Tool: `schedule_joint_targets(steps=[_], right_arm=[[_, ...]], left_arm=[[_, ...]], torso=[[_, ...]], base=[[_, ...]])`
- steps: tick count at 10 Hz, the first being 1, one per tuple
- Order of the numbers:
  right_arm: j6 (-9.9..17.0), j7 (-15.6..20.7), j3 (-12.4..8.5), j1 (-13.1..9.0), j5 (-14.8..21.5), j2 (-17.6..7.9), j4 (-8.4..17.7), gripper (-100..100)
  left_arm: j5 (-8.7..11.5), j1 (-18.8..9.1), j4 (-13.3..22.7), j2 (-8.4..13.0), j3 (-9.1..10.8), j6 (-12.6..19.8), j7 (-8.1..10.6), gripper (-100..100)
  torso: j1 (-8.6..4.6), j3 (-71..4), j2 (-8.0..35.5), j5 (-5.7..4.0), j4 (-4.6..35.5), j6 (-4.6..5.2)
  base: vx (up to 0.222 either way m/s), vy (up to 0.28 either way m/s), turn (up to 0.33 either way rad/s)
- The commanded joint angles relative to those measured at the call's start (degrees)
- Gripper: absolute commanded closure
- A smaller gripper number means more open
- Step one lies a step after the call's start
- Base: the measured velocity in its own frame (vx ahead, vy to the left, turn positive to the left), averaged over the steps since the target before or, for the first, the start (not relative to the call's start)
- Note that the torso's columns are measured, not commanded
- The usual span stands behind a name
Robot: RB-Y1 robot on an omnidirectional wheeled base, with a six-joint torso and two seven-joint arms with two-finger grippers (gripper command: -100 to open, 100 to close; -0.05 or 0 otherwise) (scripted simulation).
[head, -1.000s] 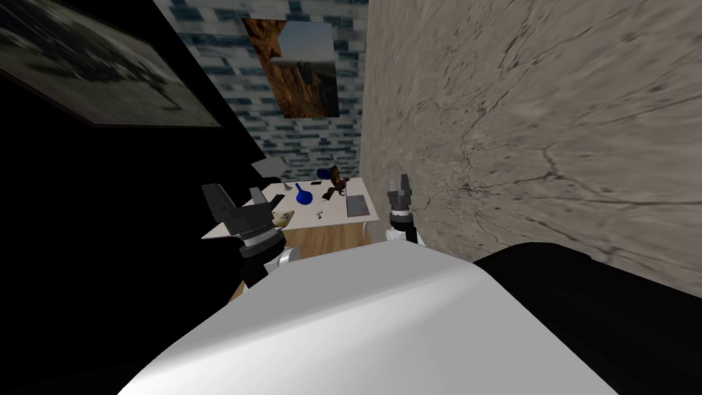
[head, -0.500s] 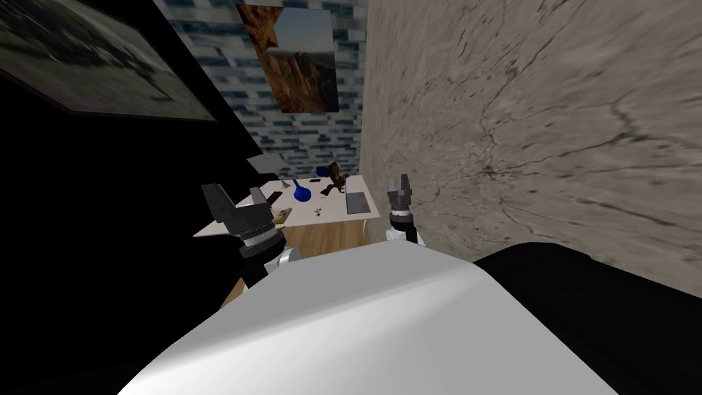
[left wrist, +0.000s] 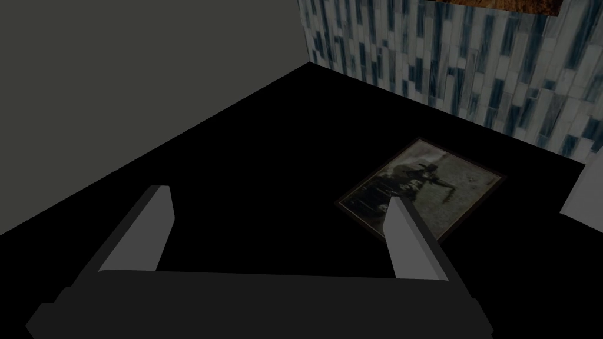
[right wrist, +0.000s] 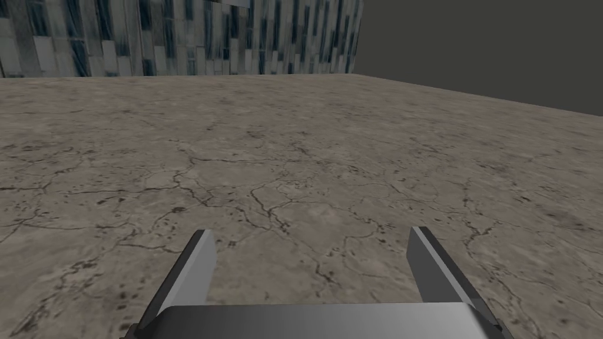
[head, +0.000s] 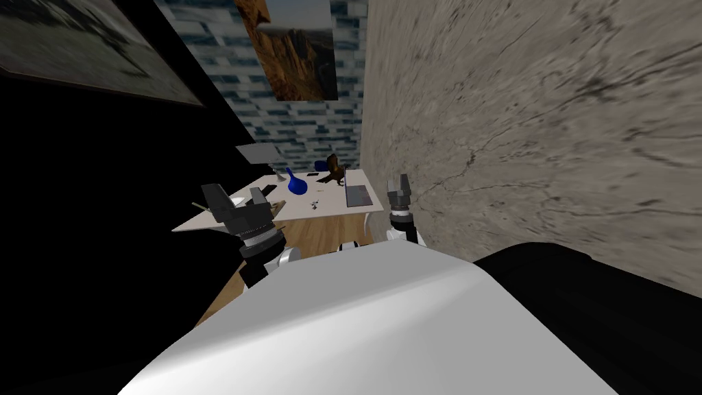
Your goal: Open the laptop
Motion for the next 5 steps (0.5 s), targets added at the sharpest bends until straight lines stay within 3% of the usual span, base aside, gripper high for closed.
schedule_joint_targets(steps=[1,5], right_arm=[[1.6,2.2,-1.2,-0.5,2.6,-3.4,1.7,-100],[4.0,5.7,-3.2,-1.4,6.8,-6.7,4.3,-100]], left_arm=[[0.0,0.0,0.0,0.0,0.00,0.0,0.00,0],[0.0,0.0,0.0,0.0,-0.01,0.0,0.00,0]], torso=[[0.05,-1.1,0.6,0.02,0.6,0.00],[-0.12,-1.4,0.7,-0.03,0.8,0.00]], base=[[0.016,0.110,0.006],[0.018,0.132,0.004]])
